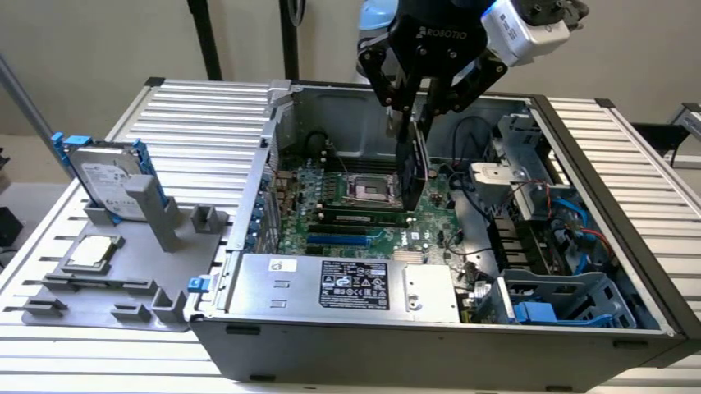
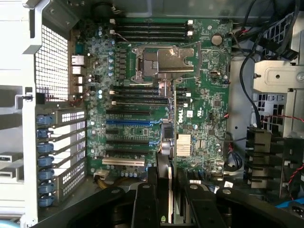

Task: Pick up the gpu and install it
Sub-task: 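Pick up the gpu and move the gpu toward the slot, then insert the gpu into the slot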

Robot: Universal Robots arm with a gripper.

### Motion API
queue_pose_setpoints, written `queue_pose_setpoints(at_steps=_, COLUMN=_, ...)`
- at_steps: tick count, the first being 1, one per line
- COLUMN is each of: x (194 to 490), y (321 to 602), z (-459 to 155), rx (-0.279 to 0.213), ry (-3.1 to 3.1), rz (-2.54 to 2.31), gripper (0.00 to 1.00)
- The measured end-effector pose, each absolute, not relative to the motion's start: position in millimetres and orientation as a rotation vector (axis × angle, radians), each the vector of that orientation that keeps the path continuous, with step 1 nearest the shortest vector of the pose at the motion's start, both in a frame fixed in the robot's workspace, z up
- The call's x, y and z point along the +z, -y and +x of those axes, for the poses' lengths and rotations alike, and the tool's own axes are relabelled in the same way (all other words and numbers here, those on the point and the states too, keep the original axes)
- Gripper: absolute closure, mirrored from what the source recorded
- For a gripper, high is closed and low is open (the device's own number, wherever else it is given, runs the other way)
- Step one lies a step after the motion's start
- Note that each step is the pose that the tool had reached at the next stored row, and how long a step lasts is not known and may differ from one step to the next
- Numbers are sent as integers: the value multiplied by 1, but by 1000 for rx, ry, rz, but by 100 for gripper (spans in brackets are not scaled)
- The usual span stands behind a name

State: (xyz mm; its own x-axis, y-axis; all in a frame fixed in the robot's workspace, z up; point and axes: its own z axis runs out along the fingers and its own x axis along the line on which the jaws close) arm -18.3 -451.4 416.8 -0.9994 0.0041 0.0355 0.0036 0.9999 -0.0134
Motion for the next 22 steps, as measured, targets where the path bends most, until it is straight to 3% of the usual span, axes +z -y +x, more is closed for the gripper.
queue_pose_setpoints(at_steps=22, x=416, y=451, z=-18, rx=22, ry=3105, rz=103, gripper=73)
